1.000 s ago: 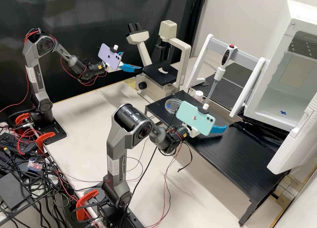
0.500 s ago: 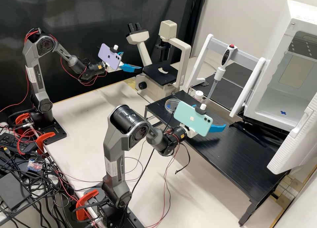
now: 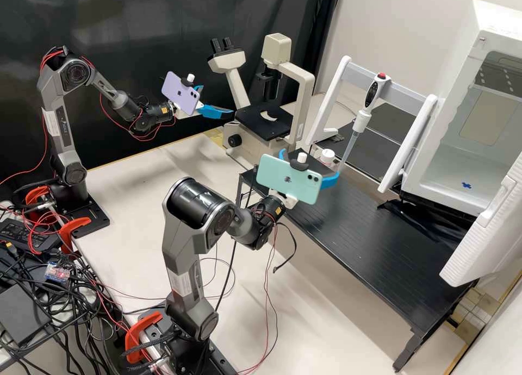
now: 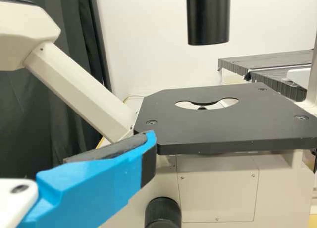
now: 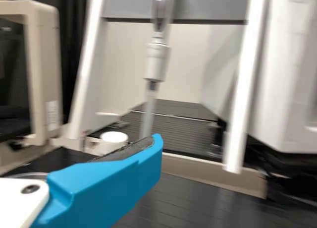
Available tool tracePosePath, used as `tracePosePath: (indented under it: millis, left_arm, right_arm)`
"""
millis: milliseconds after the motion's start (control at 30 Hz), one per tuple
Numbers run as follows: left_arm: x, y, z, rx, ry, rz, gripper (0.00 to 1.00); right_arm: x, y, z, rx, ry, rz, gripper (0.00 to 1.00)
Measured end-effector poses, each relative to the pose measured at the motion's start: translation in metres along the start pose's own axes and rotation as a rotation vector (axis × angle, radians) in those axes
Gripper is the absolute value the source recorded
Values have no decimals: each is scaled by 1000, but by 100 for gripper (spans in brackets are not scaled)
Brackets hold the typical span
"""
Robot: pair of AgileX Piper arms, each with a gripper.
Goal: Move the petri dish to the incubator
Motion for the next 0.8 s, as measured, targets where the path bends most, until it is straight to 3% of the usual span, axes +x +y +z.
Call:
tracePosePath:
  millis: [367, 800]
  left_arm:
    - [0, 0, 0, 0, 0, 0, 100]
    - [0, 0, 0, 0, 0, 0, 100]
  right_arm:
    - [5, -30, 10, -18, -12, -136, 100]
    - [3, -38, 16, -24, -8, -195, 100]
